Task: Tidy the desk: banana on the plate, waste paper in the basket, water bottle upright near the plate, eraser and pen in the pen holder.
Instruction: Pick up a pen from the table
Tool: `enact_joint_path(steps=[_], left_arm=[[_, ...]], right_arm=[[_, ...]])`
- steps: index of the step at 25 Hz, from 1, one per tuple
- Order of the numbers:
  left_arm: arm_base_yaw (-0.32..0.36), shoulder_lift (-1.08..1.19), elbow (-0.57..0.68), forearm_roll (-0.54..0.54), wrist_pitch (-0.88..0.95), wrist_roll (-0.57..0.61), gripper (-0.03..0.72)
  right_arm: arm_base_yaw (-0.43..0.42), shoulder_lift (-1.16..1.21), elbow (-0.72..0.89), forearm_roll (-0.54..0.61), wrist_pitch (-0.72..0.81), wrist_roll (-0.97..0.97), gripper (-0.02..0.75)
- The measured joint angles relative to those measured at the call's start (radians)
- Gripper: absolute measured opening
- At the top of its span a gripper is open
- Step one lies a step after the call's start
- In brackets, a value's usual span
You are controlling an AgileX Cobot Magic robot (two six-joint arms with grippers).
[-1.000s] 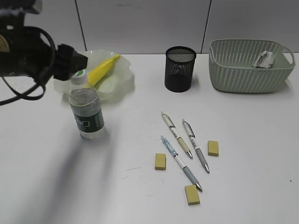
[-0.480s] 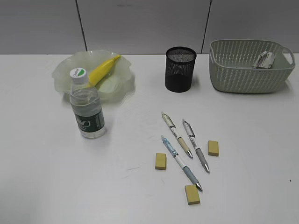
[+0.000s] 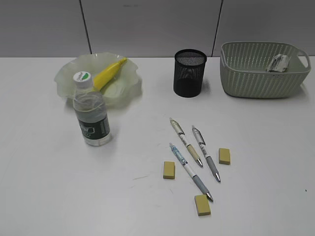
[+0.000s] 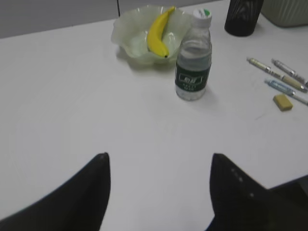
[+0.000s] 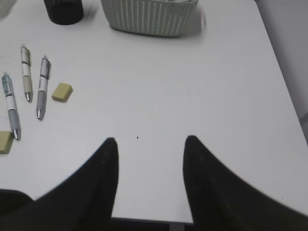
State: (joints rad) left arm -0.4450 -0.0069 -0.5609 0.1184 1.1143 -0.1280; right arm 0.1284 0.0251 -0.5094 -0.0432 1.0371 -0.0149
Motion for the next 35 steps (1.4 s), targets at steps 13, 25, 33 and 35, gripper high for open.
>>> enact_joint_path(steps=[13,25,33,35], left_arm=[[0.044,0.0,0.023,-0.015,-0.053,0.004,0.381],[0.191,0.0,0.023,-0.017,-0.056,0.004,0.373],[0.191,0.0,0.023,-0.018,-0.056,0.004,0.372],[0.191,0.0,0.023,-0.018,-0.056,0.004,0.372]], right_arm=[[0.0,0.253,-0.037,0.069,-0.122,-0.02,0.361],[0.105,1.139,-0.227,0.161,-0.402,-0.016,0.351],[0.31,1.708,-0.492,0.16,-0.435,0.032,0.407],[0.342,1.796,-0.558,0.158,-0.435,0.032,0.415]])
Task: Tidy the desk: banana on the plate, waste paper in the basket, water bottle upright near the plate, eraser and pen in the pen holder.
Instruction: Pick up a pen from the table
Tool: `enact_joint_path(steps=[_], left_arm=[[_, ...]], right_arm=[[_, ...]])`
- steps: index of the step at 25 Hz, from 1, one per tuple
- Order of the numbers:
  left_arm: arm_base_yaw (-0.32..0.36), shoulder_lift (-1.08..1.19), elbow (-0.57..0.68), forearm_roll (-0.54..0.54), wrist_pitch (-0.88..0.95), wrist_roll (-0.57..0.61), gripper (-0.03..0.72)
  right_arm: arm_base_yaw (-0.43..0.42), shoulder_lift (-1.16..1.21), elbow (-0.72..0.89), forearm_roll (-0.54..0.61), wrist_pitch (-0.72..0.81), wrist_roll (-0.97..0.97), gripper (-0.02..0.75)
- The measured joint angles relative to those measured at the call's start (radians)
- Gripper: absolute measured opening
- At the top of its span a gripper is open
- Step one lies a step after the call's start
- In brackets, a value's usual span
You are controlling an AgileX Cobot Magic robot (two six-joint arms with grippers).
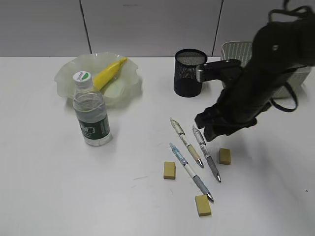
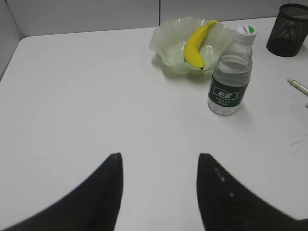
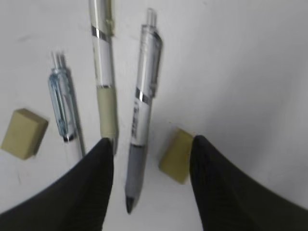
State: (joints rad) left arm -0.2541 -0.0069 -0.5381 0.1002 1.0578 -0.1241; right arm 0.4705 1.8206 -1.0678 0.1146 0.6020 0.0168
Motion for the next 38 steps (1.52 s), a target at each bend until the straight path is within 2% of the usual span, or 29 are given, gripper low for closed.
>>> enact_joint_path(steps=[5,10,15,22,24,28,33,35,38], left_arm=[[0.0,0.0,0.0,-0.001,0.0,0.0,0.372],[0.0,0.0,0.0,-0.001,0.0,0.0,0.372],[0.0,0.0,0.0,-0.001,-0.001,0.0,0.372],[0.0,0.0,0.0,-0.001,-0.001,0.0,0.372],[0.0,0.0,0.0,-0.001,-0.001,0.0,0.372],[0.0,0.0,0.0,-0.001,-0.001,0.0,0.372],[0.0,0.0,0.0,-0.001,-0.001,0.0,0.372],[0.0,0.0,0.0,-0.001,-0.001,0.0,0.372],[0.0,0.0,0.0,-0.001,-0.001,0.0,0.372]], right_arm=[[0.024,0.161,-0.16,-0.015,0.003,0.0,0.417],[0.024,0.242,-0.252,-0.028,0.027,0.0,0.417],[0.024,0.268,-0.267,-0.083,0.026,0.005,0.404],[0.024,0.322,-0.267,-0.093,0.031,0.007,0.392],[0.024,0.323,-0.268,-0.094,0.031,0.007,0.344],[0.024,0.323,-0.269,-0.091,0.03,0.008,0.153],[0.024,0.278,-0.266,-0.085,0.019,0.008,0.154],[0.024,0.188,-0.245,-0.082,-0.043,0.008,0.154],[0.023,-0.028,-0.155,-0.103,-0.373,0.008,0.154]])
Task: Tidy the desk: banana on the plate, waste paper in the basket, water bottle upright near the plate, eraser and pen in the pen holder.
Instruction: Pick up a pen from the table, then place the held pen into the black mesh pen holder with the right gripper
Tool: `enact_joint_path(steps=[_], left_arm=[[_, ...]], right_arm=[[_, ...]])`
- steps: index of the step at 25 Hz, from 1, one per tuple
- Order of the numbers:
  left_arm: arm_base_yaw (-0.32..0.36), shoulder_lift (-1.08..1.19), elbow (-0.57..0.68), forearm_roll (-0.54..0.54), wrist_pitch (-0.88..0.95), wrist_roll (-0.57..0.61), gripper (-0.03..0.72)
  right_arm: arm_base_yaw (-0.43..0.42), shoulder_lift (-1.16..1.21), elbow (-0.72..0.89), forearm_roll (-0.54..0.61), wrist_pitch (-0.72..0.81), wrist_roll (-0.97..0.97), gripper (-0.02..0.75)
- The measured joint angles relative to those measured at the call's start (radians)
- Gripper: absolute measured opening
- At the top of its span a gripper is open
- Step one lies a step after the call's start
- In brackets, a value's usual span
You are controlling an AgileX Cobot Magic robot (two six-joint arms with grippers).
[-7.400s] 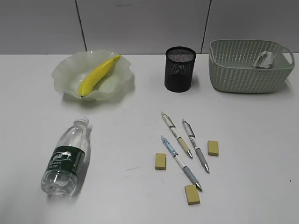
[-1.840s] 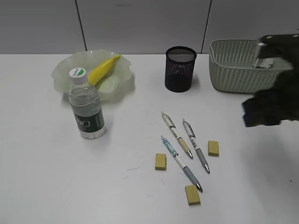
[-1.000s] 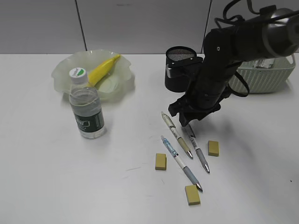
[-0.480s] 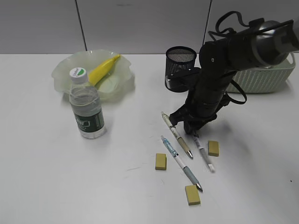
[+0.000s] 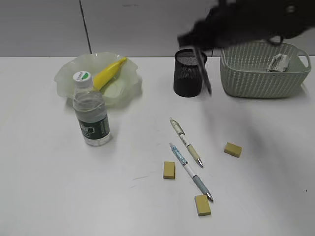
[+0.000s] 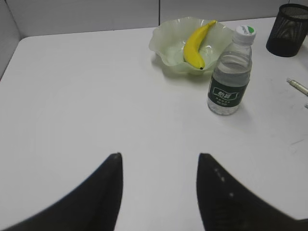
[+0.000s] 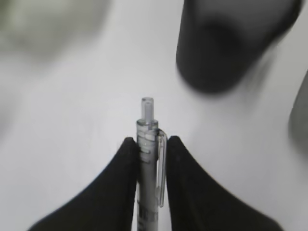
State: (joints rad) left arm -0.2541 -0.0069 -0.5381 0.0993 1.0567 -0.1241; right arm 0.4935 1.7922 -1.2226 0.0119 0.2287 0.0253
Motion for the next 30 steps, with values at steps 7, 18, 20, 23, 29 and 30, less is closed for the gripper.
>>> enact_joint_path(steps=[7,18,20,23,29,30], left_arm=[[0.001,0.0,0.0,0.0,0.0,0.0,0.372],[0.001,0.0,0.0,0.0,0.0,0.0,0.372],[0.001,0.0,0.0,0.0,0.0,0.0,0.372],[0.001,0.0,0.0,0.0,0.0,0.0,0.372],[0.001,0.0,0.0,0.0,0.0,0.0,0.371],[0.001,0.0,0.0,0.0,0.0,0.0,0.371]], right_arm=[[-0.112,0.02,0.095,-0.062,-0.982,-0.016,0.154],[-0.134,0.458,-0.06,-0.071,-1.115,0.074,0.203],[-0.134,0.456,-0.06,-0.071,-1.082,0.076,0.328],[-0.134,0.401,-0.037,-0.072,-1.006,0.078,0.501],[-0.134,-0.003,0.004,-0.15,-0.401,0.079,0.516],[-0.134,-0.085,0.013,-0.168,-0.239,0.079,0.499]])
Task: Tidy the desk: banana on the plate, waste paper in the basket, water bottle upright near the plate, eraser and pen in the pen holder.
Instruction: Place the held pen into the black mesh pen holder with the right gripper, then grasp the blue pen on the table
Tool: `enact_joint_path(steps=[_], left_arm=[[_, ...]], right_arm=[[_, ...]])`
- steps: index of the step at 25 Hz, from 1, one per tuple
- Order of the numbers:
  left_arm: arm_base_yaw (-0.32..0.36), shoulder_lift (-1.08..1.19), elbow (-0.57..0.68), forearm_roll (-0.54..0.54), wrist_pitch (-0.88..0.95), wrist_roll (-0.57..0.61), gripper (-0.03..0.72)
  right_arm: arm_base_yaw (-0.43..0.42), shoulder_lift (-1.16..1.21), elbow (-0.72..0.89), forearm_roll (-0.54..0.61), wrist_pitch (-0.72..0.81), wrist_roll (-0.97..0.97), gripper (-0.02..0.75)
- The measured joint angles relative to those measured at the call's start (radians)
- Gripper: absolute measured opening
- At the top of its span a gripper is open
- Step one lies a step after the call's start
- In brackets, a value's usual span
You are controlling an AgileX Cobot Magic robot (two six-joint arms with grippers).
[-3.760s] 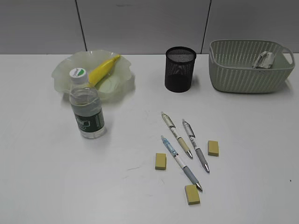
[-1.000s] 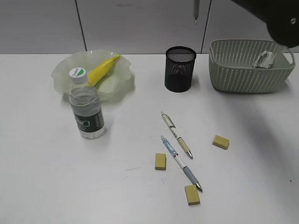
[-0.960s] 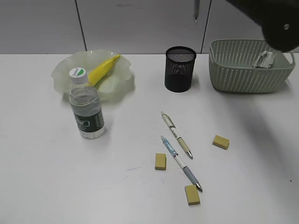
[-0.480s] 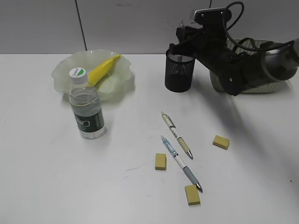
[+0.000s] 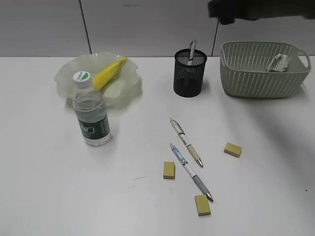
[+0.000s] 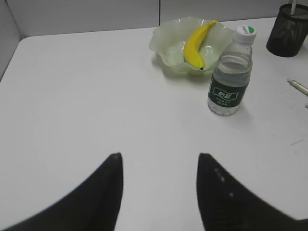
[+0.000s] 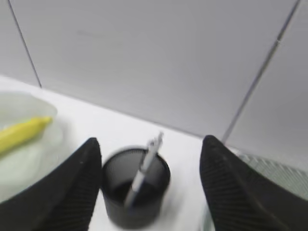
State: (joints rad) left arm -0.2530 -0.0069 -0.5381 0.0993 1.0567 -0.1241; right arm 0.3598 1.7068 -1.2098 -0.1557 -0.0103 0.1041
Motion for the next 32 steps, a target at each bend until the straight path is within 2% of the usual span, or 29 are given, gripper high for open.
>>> enact_joint_path(steps=[3,5,9,12,16,20,22,25,26,28,30,31,32], left_arm=[[0.0,0.0,0.0,0.0,0.0,0.0,0.364],[0.0,0.01,0.0,0.0,0.0,0.0,0.362],[0.001,0.064,0.0,-0.002,-0.003,0.0,0.361],[0.001,0.137,0.0,-0.007,-0.003,0.001,0.361],[0.001,0.258,-0.008,-0.009,-0.017,0.021,0.361],[0.004,0.416,-0.076,-0.022,-0.091,0.069,0.36],[0.004,0.529,-0.124,-0.069,-0.144,0.106,0.358],[-0.029,0.725,-0.219,-0.229,-0.26,0.22,0.314],[-0.061,0.802,-0.262,-0.298,-0.301,0.276,0.295],[-0.173,0.962,-0.361,-0.401,-0.358,0.369,0.264],[-0.368,1.119,-0.46,-0.402,-0.397,0.388,0.252],[-0.474,1.204,-0.516,-0.36,-0.413,0.357,0.249],[-0.554,1.279,-0.566,-0.304,-0.424,0.276,0.249]], right_arm=[[0.0,-0.203,0.079,-0.03,0.42,0.0,0.444],[0.0,-0.338,0.19,-0.034,0.594,0.0,0.415],[0.006,-0.685,0.434,0.029,0.824,0.0,0.391],[0.007,-0.958,0.559,0.065,0.988,0.0,0.387],[0.007,-1.258,0.657,0.107,1.093,-0.005,0.385],[0.007,-1.515,0.678,0.131,1.052,-0.026,0.372],[0.007,-1.605,0.689,0.134,1.049,-0.028,0.354],[0.007,-1.673,0.7,0.135,1.05,-0.031,0.336],[0.007,-1.679,0.7,0.135,1.05,-0.031,0.333],[0.007,-1.68,0.7,0.136,1.05,-0.031,0.33],[0.007,-1.681,0.7,0.136,1.05,-0.031,0.33],[0.007,-1.681,0.7,0.136,1.05,-0.031,0.33],[0.007,-1.681,0.7,0.137,1.05,-0.031,0.33]])
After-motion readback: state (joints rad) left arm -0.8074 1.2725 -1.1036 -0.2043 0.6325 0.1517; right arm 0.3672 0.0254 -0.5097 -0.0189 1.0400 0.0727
